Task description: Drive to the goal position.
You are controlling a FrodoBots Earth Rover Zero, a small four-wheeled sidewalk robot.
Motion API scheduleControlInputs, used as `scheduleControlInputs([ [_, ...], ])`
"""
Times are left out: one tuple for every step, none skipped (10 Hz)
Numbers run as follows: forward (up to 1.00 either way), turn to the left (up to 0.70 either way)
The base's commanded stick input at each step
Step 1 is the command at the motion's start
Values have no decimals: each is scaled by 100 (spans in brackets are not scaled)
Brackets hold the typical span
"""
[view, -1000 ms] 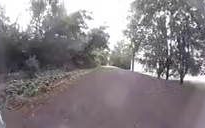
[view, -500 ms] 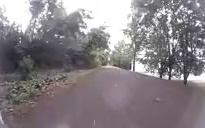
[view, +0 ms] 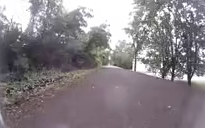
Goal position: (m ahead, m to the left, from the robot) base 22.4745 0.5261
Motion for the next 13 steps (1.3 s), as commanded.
scheduleControlInputs([
  [70,0],
  [70,0],
  [70,0],
  [70,0],
  [70,0],
  [70,0],
  [70,0],
  [70,0],
  [70,0],
  [70,0],
  [70,0],
  [70,0],
  [70,0],
])
